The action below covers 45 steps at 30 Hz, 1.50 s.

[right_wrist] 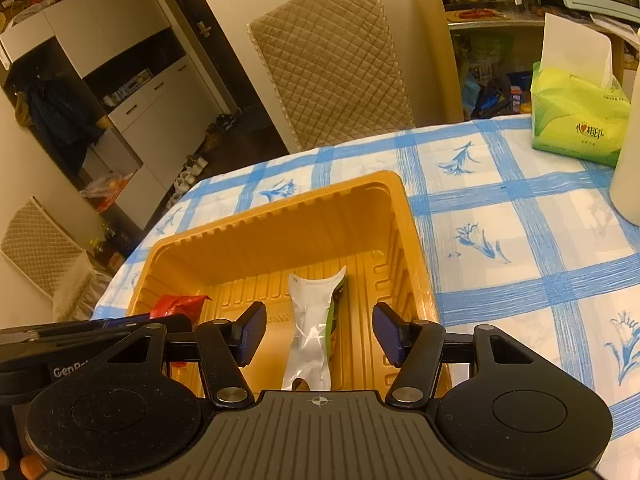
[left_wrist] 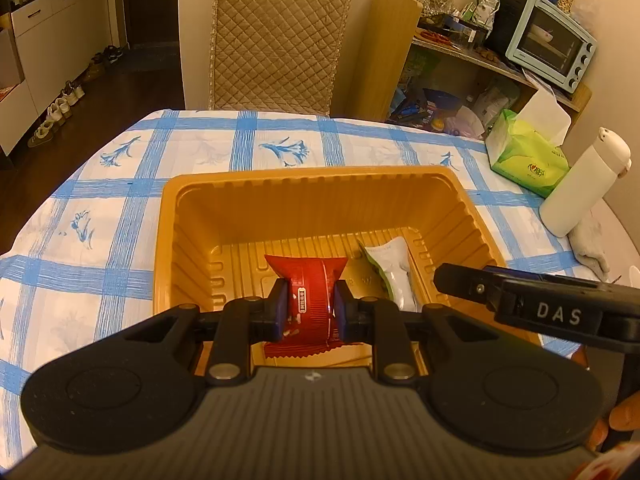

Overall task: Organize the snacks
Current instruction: 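Carry both snacks over the orange basket and open both grippers to drop them, then withdraw both grippers from the basket back toward the remaining snacks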

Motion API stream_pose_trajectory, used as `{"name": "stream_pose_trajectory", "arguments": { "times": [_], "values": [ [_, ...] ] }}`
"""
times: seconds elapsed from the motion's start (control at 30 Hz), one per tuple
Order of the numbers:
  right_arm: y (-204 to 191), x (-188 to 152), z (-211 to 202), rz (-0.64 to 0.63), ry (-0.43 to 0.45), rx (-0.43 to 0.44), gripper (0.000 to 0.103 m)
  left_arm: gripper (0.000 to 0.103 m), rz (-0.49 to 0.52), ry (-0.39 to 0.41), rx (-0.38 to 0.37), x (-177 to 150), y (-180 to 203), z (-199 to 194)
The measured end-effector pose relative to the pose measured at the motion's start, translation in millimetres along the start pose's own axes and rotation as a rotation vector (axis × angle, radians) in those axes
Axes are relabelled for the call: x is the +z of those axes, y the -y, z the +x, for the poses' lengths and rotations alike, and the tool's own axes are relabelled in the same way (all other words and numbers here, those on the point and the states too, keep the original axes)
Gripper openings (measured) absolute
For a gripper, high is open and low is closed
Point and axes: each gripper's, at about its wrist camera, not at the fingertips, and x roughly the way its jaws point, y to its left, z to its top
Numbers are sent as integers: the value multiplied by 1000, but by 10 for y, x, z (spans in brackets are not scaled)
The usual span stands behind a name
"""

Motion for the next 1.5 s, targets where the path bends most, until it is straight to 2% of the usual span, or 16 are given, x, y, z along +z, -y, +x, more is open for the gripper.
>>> {"name": "stream_pose_trajectory", "arguments": {
  "times": [0.27, 0.4, 0.47, 0.53, 0.67, 0.83, 1.17, 1.23, 1.5],
  "values": [
    [-36, -6, -67, 1, 8, 0, 59, 23, 15, 20, -6, 63, 24, -52],
    [-46, -20, -119, -4, 15, -3, 59, 33, 21, 24, -7, 57, 22, -98],
    [-51, -27, -155, -7, 21, -2, 59, 35, 24, 29, -11, 47, 20, -137],
    [-60, -32, -197, -13, 31, -7, 60, 46, 24, 32, -11, 40, 20, -179],
    [-74, -50, -302, -22, 49, -15, 61, 49, 33, 47, -15, 10, 26, -293],
    [-107, -97, -476, -32, 73, -19, 66, 59, 44, 62, -26, -54, 49, -483],
    [-215, -258, -905, -66, 120, -18, 77, 73, 55, 104, -53, -238, 115, -968],
    [-238, -312, -1009, -70, 131, -16, 80, 82, 55, 111, -51, -289, 125, -1074],
    [-351, -578, -1401, -91, 152, -3, 86, 85, 52, 143, -62, -586, 164, -1513]
  ]
}}
